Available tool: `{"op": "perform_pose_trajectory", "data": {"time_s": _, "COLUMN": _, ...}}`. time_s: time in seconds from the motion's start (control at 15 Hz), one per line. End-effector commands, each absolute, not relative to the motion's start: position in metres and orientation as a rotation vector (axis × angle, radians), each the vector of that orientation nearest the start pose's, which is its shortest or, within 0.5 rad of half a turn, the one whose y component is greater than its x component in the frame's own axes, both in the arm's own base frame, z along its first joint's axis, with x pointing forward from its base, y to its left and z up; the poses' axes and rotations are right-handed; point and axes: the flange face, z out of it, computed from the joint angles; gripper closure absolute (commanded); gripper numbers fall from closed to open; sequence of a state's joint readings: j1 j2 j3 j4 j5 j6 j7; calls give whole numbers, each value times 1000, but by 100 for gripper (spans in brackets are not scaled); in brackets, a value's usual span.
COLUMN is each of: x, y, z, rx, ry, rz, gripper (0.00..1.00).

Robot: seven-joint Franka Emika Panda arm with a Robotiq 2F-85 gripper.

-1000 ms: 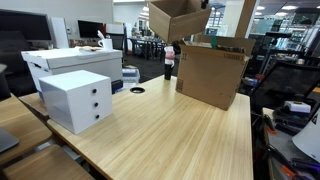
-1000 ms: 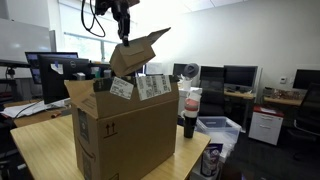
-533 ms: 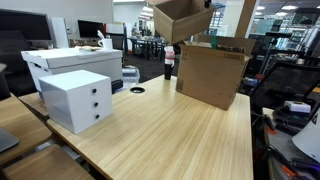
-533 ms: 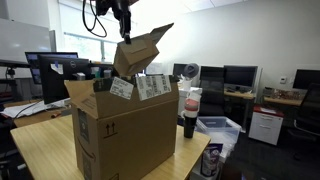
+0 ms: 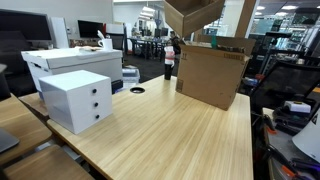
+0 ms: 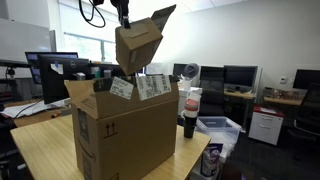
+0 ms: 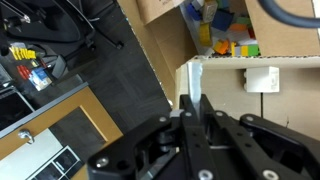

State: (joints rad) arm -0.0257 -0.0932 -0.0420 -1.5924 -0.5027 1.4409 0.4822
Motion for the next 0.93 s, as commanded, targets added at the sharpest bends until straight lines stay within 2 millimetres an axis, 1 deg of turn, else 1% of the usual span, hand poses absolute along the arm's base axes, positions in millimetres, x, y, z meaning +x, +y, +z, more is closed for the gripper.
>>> {"op": "perform_pose_trajectory", "data": {"time_s": 0.0, "x": 484, "y": -106, "z": 690, "rx": -3504, "ry": 1195, "rz": -98, "gripper": 95}}
{"op": "perform_pose_trajectory", "data": {"time_s": 0.27, "x": 473, "y": -124, "z": 696, "rx": -3548, "ry": 1300, "rz": -57, "gripper": 95}}
{"op": "perform_pose_trajectory", "data": {"time_s": 0.53, "x": 467, "y": -138, "z": 695, "rx": -3571, "ry": 1388, "rz": 2, "gripper": 95}}
{"op": "perform_pose_trajectory", "data": {"time_s": 0.73, "x": 464, "y": -145, "z": 693, "rx": -3592, "ry": 1452, "rz": 33, "gripper": 95}}
{"op": "perform_pose_trajectory", "data": {"time_s": 0.87, "x": 465, "y": -143, "z": 691, "rx": -3624, "ry": 1478, "rz": 40, "gripper": 95}}
